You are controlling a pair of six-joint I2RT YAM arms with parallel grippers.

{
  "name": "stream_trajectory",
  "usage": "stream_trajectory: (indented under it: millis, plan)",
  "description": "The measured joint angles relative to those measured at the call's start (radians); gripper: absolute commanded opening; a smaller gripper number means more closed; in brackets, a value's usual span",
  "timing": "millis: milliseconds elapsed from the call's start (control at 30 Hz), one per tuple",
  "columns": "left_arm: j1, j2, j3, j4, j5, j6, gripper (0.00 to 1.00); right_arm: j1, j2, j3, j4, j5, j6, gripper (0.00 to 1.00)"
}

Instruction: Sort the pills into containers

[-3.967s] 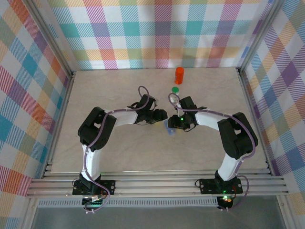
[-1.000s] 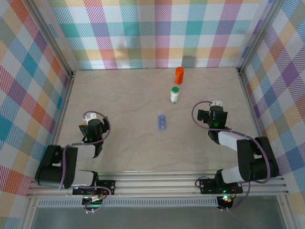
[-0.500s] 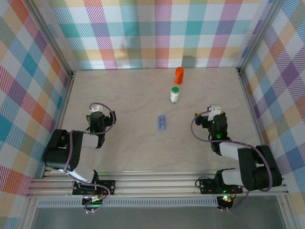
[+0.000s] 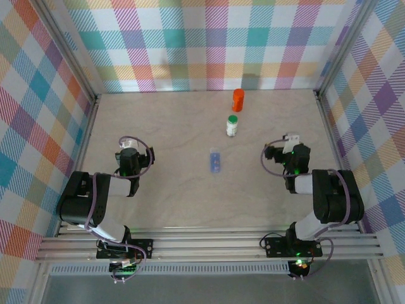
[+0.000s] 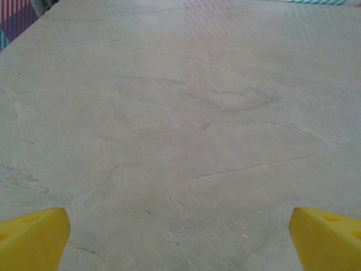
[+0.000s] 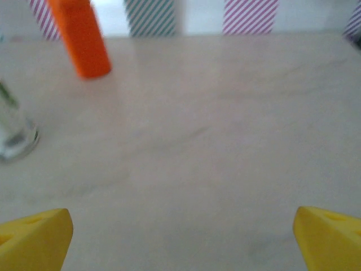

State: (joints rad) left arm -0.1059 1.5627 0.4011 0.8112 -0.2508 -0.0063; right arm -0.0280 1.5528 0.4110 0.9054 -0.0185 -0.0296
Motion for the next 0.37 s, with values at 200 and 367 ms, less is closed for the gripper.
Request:
stream_trajectory:
  millis: [200, 367]
  plan:
    - [0.000, 0.000, 0.001, -0.002, 0.004, 0.000, 1.00, 0.022, -0.011, 0.007, -0.053, -0.010, 0.020, 0.99]
    - [0.011, 0.000, 0.011, -0.026, 0.059, 0.008, 1.00, 0.023, -0.011, 0.007, -0.071, -0.010, 0.023, 0.99]
